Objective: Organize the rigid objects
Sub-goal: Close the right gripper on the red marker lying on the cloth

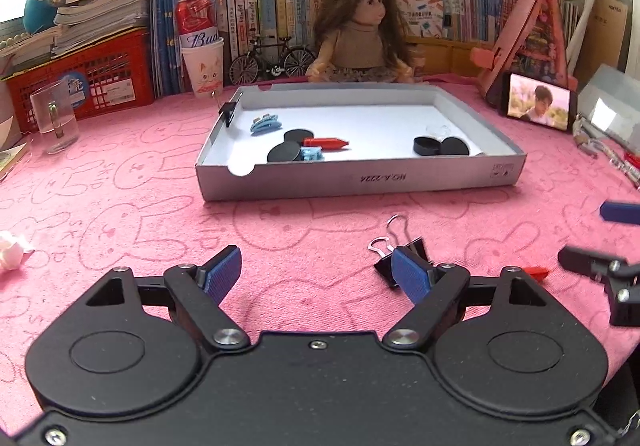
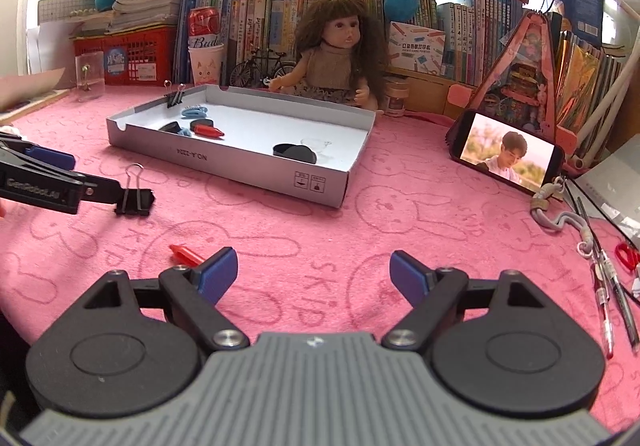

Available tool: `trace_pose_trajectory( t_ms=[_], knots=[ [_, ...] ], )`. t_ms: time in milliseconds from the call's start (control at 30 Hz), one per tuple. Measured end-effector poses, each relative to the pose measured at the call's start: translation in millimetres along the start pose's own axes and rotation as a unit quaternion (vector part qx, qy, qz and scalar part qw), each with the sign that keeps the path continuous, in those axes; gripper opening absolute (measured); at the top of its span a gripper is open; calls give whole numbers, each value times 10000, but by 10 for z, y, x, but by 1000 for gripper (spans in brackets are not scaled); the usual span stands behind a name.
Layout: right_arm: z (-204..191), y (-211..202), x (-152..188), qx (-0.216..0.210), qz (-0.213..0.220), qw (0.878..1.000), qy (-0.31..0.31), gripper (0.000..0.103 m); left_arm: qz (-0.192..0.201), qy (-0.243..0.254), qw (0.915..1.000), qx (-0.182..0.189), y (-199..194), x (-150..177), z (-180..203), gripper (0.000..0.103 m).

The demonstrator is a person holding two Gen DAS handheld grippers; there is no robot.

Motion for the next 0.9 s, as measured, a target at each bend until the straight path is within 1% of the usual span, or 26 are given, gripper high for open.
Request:
trace_pose_trajectory(
  t_ms=[100, 167, 233, 267, 300, 333, 367, 433, 500, 567, 700, 800, 900],
  knots=[
    [-86, -83, 31, -313, -25, 9995, 93, 90, 64, -31, 9999, 113, -24, -21, 59, 81],
    [-189, -120, 64, -507, -74, 9987, 23, 89, 79, -27, 9998, 155, -24, -25, 100, 81],
    [-303, -144, 98, -687, -132, 9975, -91, 78, 73, -34, 9998, 187, -21, -20, 133, 81],
    [-355, -150, 114, -759, -165, 9969, -137, 75, 68, -39, 9998, 195, -18, -17, 145, 81],
    [-399, -154, 126, -830, -187, 9962, -170, 69, 61, -44, 9998, 203, -17, -12, 152, 81],
    [-434, -152, 135, -881, -214, 9957, -189, 66, 52, -50, 9998, 209, -17, -6, 156, 81],
    [-457, -141, 138, -906, -242, 9954, -172, 65, 43, -58, 9998, 209, -17, 1, 157, 81],
    [-483, -134, 130, -903, -248, 9956, -81, 64, 27, -75, 9998, 200, -15, 16, 147, 81],
    [-509, -126, 112, -933, -243, 9953, -20, 60, 19, -102, 9998, 185, -15, 29, 131, 81],
    [-530, -107, 100, -931, -251, 9953, 33, 59, -11, -171, 9997, 199, -9, 36, 118, 81],
    [-541, -57, 74, -809, -241, 9962, 193, 63, -2, -372, 9986, 382, 5, 25, 156, 81],
    [-549, -28, 50, -729, -225, 9968, 243, 64, 13, -367, 9984, 419, 28, 7, 207, 80],
    [-522, 20, 12, -584, -240, 9970, 456, 65, 55, -414, 9982, 423, 18, -8, 218, 80]
  ],
)
Point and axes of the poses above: each gripper's, at about its wrist camera, not at the fingertips, and y roughly the way its jaws point, z to its right, x to its underside, the point moved 7 cm from there along y, roughly the way its jaws point, and after that the axes turned 11 degrees about x, right-handed, at the moved point
